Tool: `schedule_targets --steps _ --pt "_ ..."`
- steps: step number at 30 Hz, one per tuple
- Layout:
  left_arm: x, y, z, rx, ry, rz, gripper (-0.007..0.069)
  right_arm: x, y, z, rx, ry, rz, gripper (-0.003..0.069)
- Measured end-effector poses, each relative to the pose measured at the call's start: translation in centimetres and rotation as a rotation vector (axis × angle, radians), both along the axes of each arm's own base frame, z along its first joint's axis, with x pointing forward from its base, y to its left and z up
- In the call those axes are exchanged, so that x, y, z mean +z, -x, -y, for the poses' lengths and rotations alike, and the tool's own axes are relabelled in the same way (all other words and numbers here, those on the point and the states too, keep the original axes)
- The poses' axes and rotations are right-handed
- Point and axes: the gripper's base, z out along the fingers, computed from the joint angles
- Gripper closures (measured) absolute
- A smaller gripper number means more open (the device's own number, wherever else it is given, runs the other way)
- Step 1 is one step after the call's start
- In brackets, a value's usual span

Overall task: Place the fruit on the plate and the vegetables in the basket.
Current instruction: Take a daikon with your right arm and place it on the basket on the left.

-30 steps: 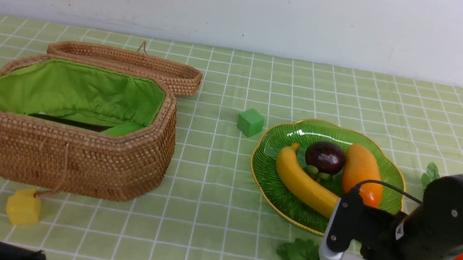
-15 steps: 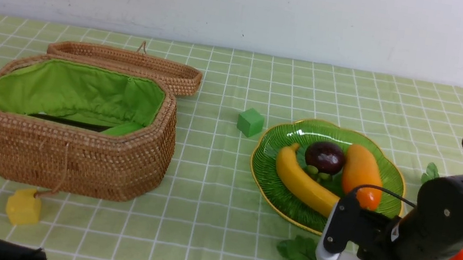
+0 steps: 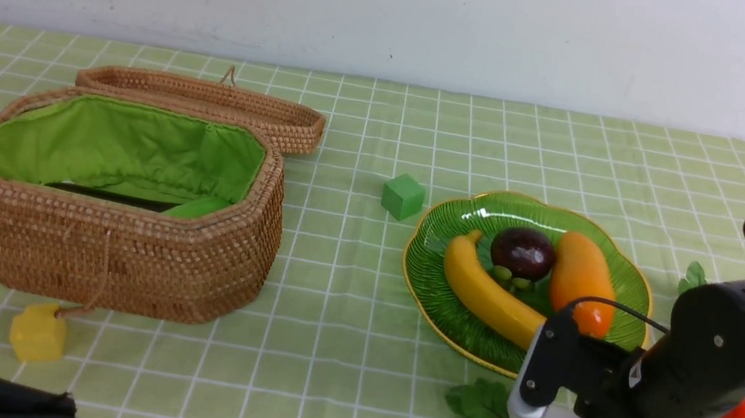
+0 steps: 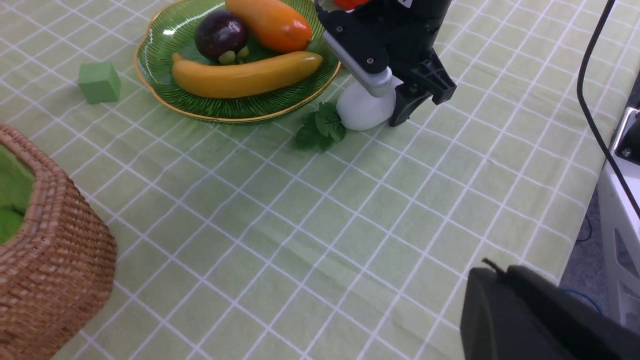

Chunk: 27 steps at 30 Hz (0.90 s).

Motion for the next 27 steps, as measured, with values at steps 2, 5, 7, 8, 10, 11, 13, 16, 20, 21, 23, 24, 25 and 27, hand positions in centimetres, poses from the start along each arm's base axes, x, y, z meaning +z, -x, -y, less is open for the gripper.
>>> schedule_targets --steps 2,5,7,8,10,11,13,16,20,21,23,24,25,27 --pt "0.0 0.0 0.0 0.001 -0.002 0.001 0.0606 0.0 0.0 0.0 0.0 0.0 -0.002 0.0135" --pt "0.0 0.0 0.0 0.003 -0.004 0.006 0.0606 0.0 0.1 0.0 -0.002 0.0 -0.008 0.0135" --pt "0.0 -0.1 -0.1 0.006 -0.009 0.012 0.0605 0.0 0.1 0.0 -0.004 -0.001 -0.019 0.0135" --pt "0.0 -0.1 -0.1 0.008 -0.014 0.016 0.0604 0.0 0.2 0.0 -0.008 -0.005 -0.025 0.0135" --pt "0.0 -0.2 -0.2 0.014 -0.023 0.025 0.0604 0.1 0.4 -0.1 -0.022 -0.018 -0.048 0.0135" --pt "0.0 -0.2 -0.2 0.016 -0.025 0.027 0.0604 0.2 0.6 -0.2 -0.03 -0.026 -0.062 0.0135" --pt "0.0 -0.2 -0.2 0.017 -0.027 0.029 0.0604 0.3 0.8 -0.2 -0.04 -0.037 -0.079 0.0135" --pt "0.0 -0.3 -0.2 0.027 -0.021 0.034 0.0604 1.5 1.7 -0.5 -0.081 -0.1 -0.126 0.0135" --pt "0.2 -0.6 -0.3 0.057 -0.009 0.048 0.0604 3.7 2.4 -0.8 -0.102 -0.169 -0.127 0.0135" --pt "0.2 -0.6 -0.4 0.065 -0.01 0.051 0.0604 4.0 2.4 -0.9 -0.105 -0.18 -0.123 0.0135" --pt "0.2 -0.7 -0.5 0.083 -0.012 0.054 0.0604 5.2 2.5 -1.0 -0.105 -0.209 -0.111 0.0135" --pt "0.2 -0.8 -0.5 0.091 -0.013 0.053 0.0604 5.9 2.6 -1.1 -0.106 -0.225 -0.106 0.0135" --pt "0.2 -0.9 -0.6 0.111 -0.013 0.051 0.0604 6.9 2.7 -1.3 -0.108 -0.254 -0.107 0.0135" --pt "0.2 -1.1 -0.8 0.137 -0.017 0.053 0.0604 8.4 2.8 -1.7 -0.108 -0.294 -0.106 0.0135"
